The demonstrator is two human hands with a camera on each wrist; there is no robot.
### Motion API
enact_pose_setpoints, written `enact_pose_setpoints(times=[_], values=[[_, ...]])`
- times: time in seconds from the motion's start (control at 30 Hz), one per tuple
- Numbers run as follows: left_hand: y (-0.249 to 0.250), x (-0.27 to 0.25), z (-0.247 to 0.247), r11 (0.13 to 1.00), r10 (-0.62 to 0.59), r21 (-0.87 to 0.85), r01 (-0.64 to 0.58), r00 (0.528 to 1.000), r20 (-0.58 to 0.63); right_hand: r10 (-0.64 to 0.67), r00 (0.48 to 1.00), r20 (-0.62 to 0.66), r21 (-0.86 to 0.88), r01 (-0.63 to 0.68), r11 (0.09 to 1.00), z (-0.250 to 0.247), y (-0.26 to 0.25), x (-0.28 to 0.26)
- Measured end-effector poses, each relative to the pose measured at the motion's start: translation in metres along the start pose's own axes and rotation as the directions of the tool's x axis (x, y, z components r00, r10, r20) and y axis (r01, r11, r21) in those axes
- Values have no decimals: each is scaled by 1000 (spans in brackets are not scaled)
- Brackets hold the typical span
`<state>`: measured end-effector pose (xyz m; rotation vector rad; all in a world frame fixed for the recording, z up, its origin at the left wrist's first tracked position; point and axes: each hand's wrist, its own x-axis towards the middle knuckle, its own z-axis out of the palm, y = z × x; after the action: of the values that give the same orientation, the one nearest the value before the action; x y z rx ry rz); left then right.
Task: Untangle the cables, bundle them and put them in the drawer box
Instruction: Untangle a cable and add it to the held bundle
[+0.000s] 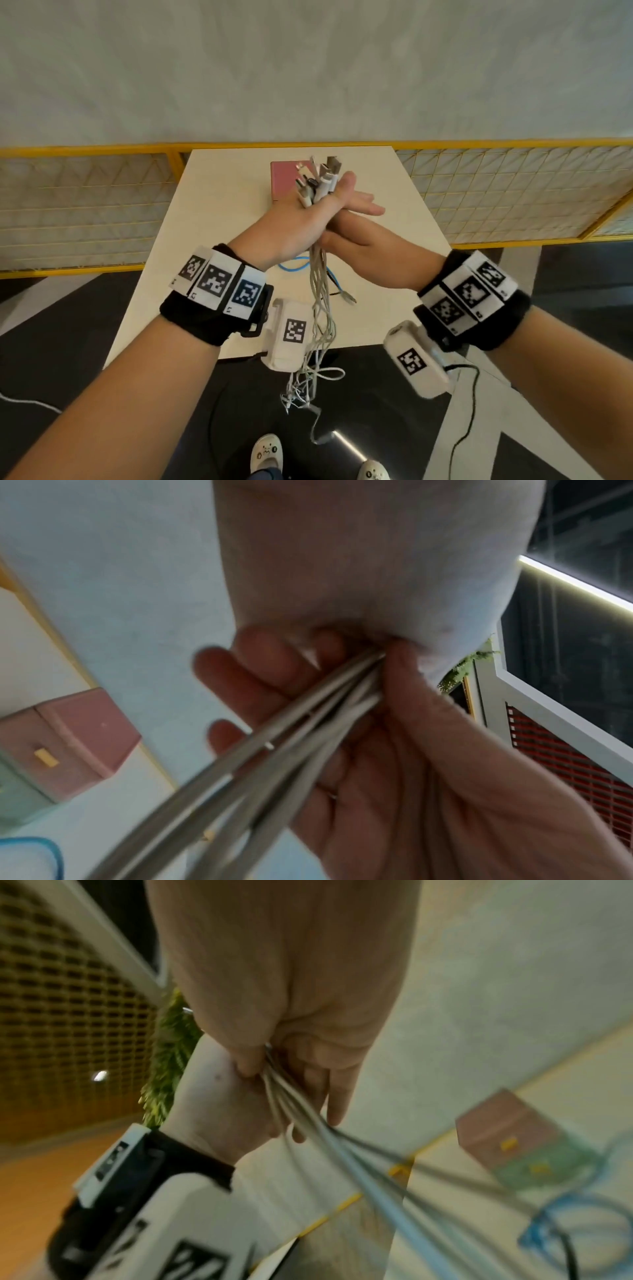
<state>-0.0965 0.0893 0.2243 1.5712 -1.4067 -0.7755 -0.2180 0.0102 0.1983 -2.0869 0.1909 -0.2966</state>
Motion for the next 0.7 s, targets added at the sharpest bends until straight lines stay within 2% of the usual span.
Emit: enact_pose_setpoints(times=[0.07, 0.13, 0.2, 0.27, 0.4, 0.57, 0.7], values=[[6, 1, 0, 999, -45, -10, 44, 998, -33, -2, 998, -59, 209, 14, 978, 12, 3, 5], [8, 3, -3, 999, -34, -11, 33, 996, -78, -20, 995, -96, 315, 49, 948, 20, 9, 8], [8, 8, -7, 999, 34, -10, -36, 989, -141, -49, 994, -94, 277, 74, 958, 25, 15, 9], [9, 16, -12, 989, 100, -87, -123, 967, -236, -47, 997, -57, 177, 56, 983, 30, 27, 7], [8, 32, -26, 919, 36, -349, -184, 920, -391, 68, 996, -49, 1, -68, 998, 36, 67, 2], [-3, 35, -19, 929, -13, -343, -141, 912, -410, 260, 961, -98, 93, -252, 963, 38, 93, 9], [-5, 40, -27, 876, -59, -444, -187, 873, -484, 129, 990, -56, -22, -130, 991, 49, 101, 6]])
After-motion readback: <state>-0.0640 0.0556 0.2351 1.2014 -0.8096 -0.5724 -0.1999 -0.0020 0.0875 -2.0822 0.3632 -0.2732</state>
